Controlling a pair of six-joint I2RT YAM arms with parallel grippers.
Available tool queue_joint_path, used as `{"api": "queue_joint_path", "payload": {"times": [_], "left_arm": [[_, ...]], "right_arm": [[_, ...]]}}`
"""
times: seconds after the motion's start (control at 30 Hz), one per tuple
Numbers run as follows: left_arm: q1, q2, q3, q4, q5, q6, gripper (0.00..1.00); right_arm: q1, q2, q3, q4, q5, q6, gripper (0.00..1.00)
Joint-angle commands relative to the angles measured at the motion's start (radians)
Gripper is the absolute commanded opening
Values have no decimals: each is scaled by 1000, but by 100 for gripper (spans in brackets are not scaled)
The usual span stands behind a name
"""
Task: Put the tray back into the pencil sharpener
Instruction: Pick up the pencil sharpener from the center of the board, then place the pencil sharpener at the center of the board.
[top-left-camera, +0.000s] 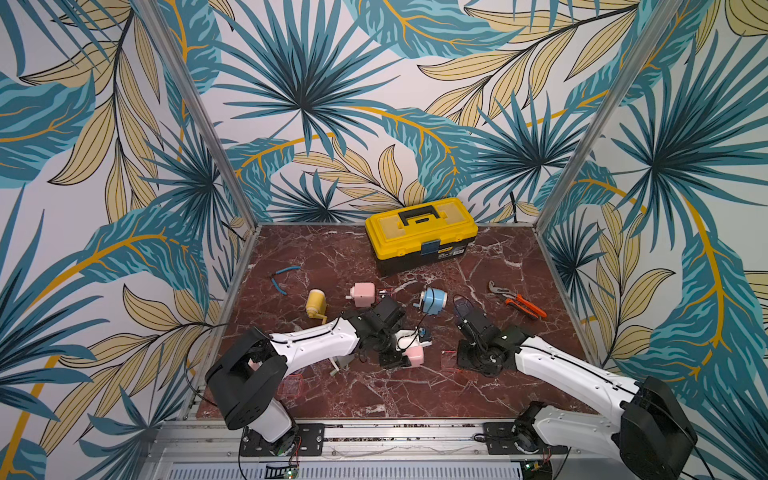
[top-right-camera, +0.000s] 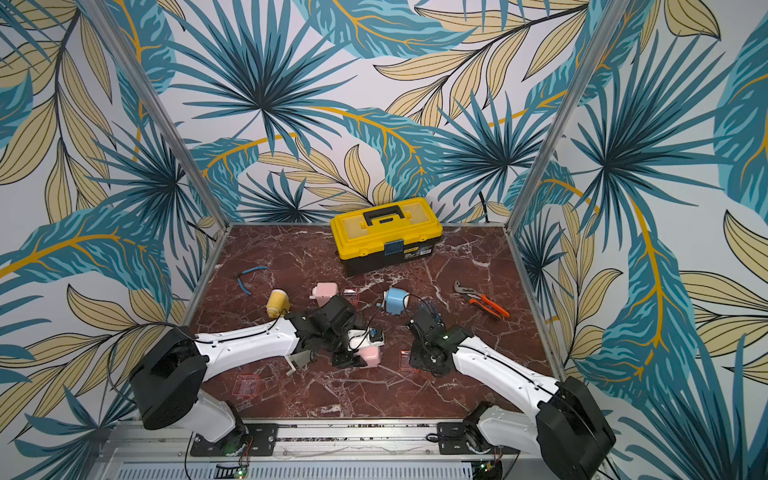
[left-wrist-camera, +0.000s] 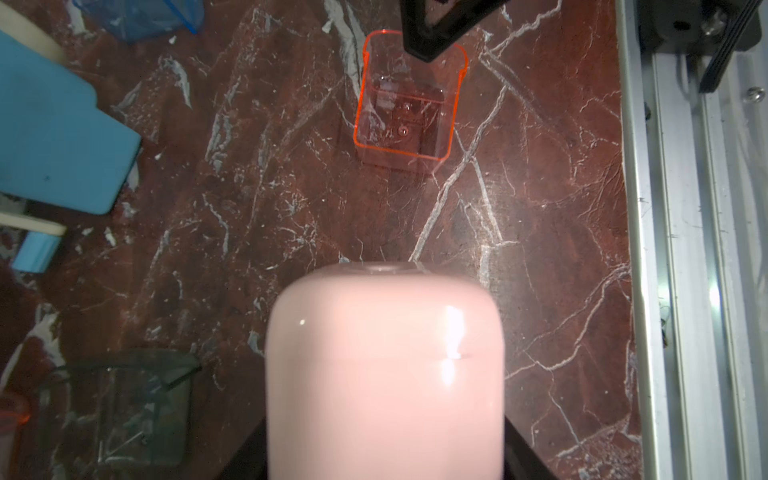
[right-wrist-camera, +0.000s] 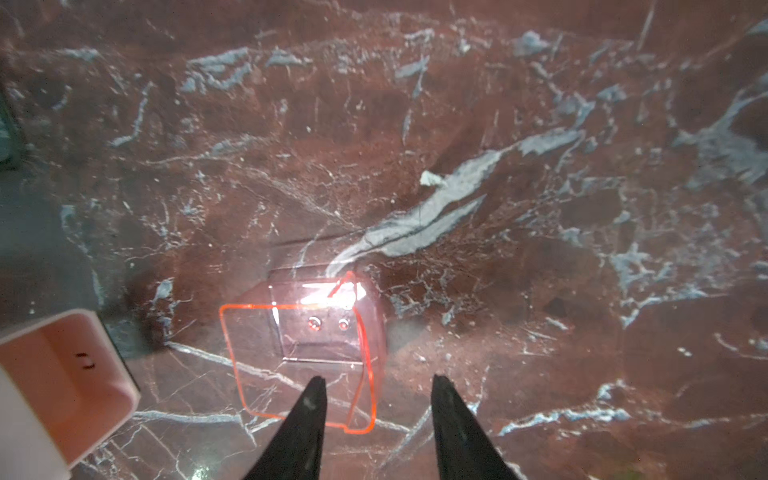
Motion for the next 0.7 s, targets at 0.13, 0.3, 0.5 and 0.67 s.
{"api": "queue_joint_path", "payload": {"times": [0.13,0.3,0.5,0.67], "left_arm": [[1,57,42,-20,20,117,53],[-1,83,53,-21,-17,131,66],[-4,87,56,-22,-21,131,78],[-1,66,57,-22,6,115,78]], "right_arm": [[-4,-14,-51,43,-27,19,43],[-4,-7,-58,60,-32,16,42],[-4,11,-51,76,-27,11,42],[-5,20,-43,76,8,5,39]]}}
